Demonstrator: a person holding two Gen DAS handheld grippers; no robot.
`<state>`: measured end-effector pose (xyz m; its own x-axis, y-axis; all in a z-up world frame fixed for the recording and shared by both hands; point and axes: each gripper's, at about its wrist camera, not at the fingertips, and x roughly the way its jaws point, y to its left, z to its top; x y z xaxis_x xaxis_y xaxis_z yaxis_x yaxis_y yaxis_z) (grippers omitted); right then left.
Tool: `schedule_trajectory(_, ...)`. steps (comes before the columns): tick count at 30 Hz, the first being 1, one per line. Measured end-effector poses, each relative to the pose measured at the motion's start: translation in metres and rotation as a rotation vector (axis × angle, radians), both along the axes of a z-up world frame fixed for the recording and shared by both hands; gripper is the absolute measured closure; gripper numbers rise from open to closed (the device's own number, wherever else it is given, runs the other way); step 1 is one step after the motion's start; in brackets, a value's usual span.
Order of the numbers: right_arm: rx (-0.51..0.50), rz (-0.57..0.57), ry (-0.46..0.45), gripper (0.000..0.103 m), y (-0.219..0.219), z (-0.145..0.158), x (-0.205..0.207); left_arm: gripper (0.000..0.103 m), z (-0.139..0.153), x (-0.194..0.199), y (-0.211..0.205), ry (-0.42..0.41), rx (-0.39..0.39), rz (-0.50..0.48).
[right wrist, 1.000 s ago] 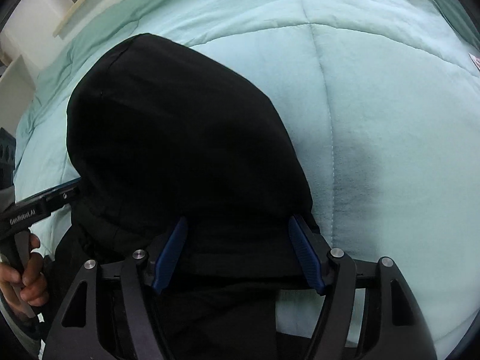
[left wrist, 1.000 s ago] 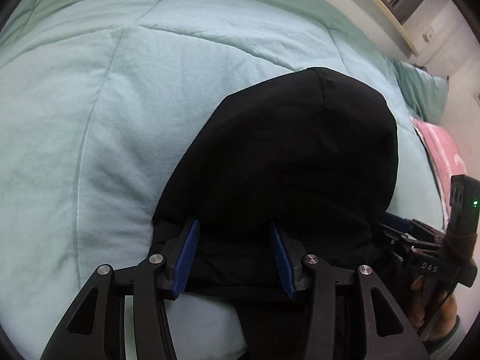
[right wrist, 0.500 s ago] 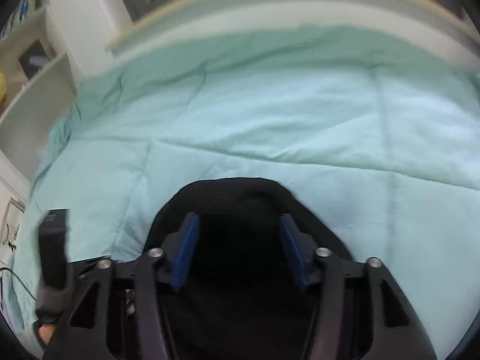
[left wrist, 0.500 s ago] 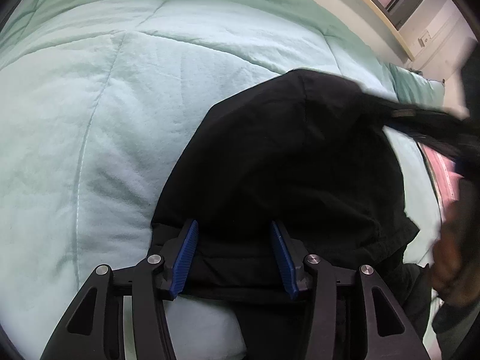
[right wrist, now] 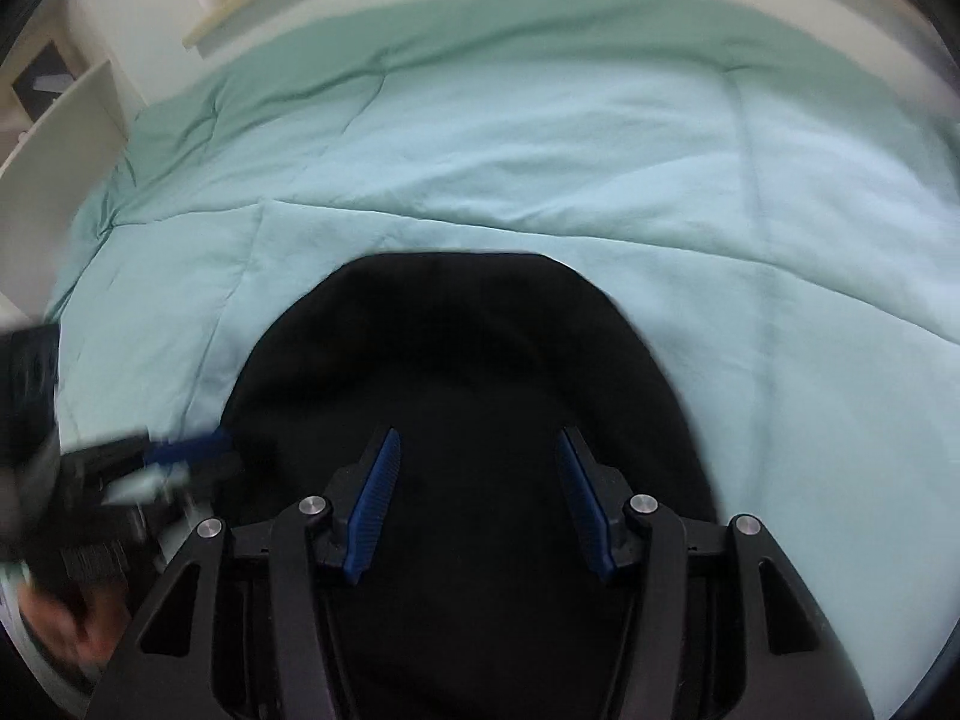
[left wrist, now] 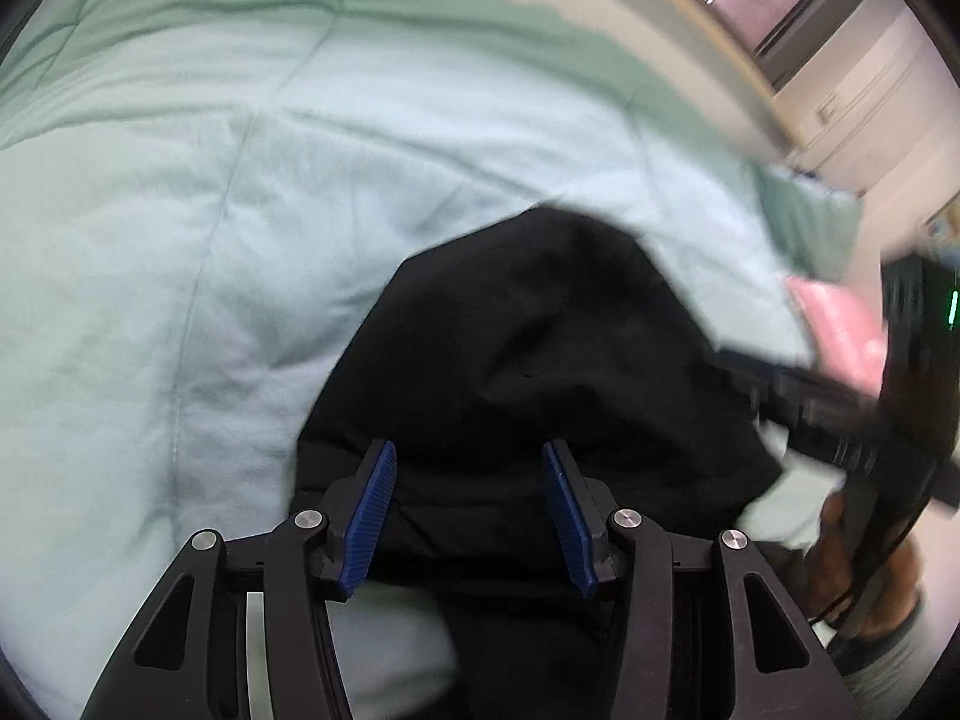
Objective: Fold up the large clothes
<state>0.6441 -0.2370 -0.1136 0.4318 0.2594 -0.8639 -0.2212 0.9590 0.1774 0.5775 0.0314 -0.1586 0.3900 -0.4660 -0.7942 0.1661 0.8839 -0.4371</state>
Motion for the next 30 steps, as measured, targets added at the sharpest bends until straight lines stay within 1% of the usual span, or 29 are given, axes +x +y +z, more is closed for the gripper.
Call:
schedule_trajectory(1,-0.019,-0.011,-0.006,0.045,-0.008,0.007,-0.012,0.051,0.009,-0.005,0.004,-0.01,-0.041,-0.005)
schedule_trajectory(2,-0.03,-0.023,-0.005,0.045,-0.02,0.012,-0.028,0.051,0.013,-0.008,0.005,-0.018,-0.06,-0.01)
schedule_trajectory(4,-0.029,-0.044,0.018,0.045,-0.038,0.012,-0.045,0.049,0.015,-0.012,0.004,-0.021,-0.056,-0.02)
schedule_trajectory(5,-0.029,-0.052,0.032,0.045,-0.04,0.006,-0.049,0.046,0.009,-0.011,0.0,-0.01,-0.028,-0.03)
schedule_trajectory(6,-0.039,-0.061,0.071,0.045,-0.047,-0.007,-0.054,0.046,0.001,-0.009,-0.004,0.008,0.002,-0.032)
schedule_trajectory(7,-0.049,-0.067,0.103,0.045,-0.041,-0.019,-0.053,0.047,-0.017,-0.005,-0.009,0.057,0.04,-0.031)
schedule_trajectory(8,-0.046,-0.067,0.137,0.045,-0.044,-0.035,-0.051,0.046,-0.031,-0.003,-0.013,0.09,0.048,-0.041)
schedule_trajectory(10,-0.028,-0.058,0.17,0.045,-0.04,-0.06,-0.046,0.046,-0.049,-0.002,-0.016,0.094,0.05,-0.045)
schedule_trajectory(12,-0.038,-0.075,0.177,0.045,-0.04,-0.071,-0.041,0.046,-0.047,0.001,-0.015,0.105,0.05,-0.043)
schedule_trajectory(14,-0.054,-0.068,0.183,0.045,-0.039,-0.067,-0.038,0.046,-0.036,-0.001,-0.015,0.091,0.072,-0.068)
schedule_trajectory(16,-0.059,-0.047,0.183,0.045,-0.04,-0.057,-0.038,0.046,-0.02,-0.005,-0.014,0.044,0.087,-0.112)
schedule_trajectory(19,0.023,-0.021,0.159,0.044,-0.054,-0.028,-0.043,0.046,0.02,-0.012,0.002,-0.053,0.065,-0.162)
schedule_trajectory(20,0.032,-0.023,0.135,0.043,-0.06,-0.017,-0.043,0.046,0.031,-0.009,0.008,-0.077,0.055,-0.168)
schedule_trajectory(21,0.024,-0.029,0.114,0.037,-0.062,-0.009,-0.042,0.046,0.038,-0.003,0.013,-0.087,0.047,-0.168)
schedule_trajectory(23,-0.003,-0.043,0.066,0.027,-0.073,0.009,-0.033,0.046,0.05,0.015,0.022,-0.078,0.018,-0.169)
schedule_trajectory(25,0.007,-0.04,0.051,0.027,-0.079,0.016,-0.019,0.046,0.05,0.035,0.029,-0.064,0.004,-0.169)
schedule_trajectory(27,0.025,-0.02,0.055,0.027,-0.081,0.015,-0.002,0.046,0.042,0.054,0.027,-0.037,-0.019,-0.201)
schedule_trajectory(28,0.034,-0.011,0.063,0.027,-0.081,0.014,0.004,0.046,0.035,0.061,0.025,-0.009,-0.037,-0.22)
schedule_trajectory(30,0.044,0.008,0.106,0.027,-0.079,0.003,0.021,0.046,0.019,0.074,0.019,0.057,-0.059,-0.252)
